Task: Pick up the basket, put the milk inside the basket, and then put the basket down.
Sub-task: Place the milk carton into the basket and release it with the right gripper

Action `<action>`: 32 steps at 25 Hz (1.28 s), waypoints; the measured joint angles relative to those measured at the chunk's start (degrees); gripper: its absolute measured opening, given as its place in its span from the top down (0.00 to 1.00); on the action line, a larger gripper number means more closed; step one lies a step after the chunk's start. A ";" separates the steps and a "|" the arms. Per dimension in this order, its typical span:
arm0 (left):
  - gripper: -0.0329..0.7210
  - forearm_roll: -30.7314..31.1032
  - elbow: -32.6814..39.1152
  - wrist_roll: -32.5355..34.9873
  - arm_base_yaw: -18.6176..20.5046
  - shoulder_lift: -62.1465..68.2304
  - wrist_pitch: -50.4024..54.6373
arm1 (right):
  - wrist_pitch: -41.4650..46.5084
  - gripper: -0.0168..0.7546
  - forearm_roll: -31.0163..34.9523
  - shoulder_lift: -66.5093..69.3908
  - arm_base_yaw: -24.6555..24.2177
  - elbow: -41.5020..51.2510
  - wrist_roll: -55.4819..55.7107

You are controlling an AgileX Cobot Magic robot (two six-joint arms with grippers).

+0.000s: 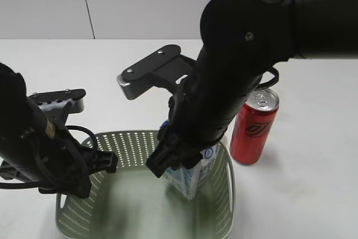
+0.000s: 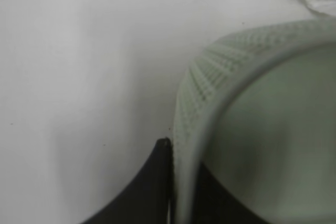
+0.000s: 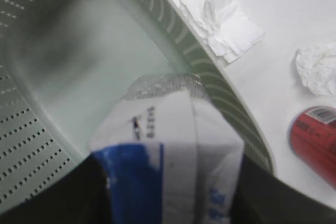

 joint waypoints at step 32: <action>0.95 -0.13 0.55 -0.22 -0.08 -1.19 2.45 | 3.26 0.19 -3.60 -13.29 -5.89 -2.73 1.53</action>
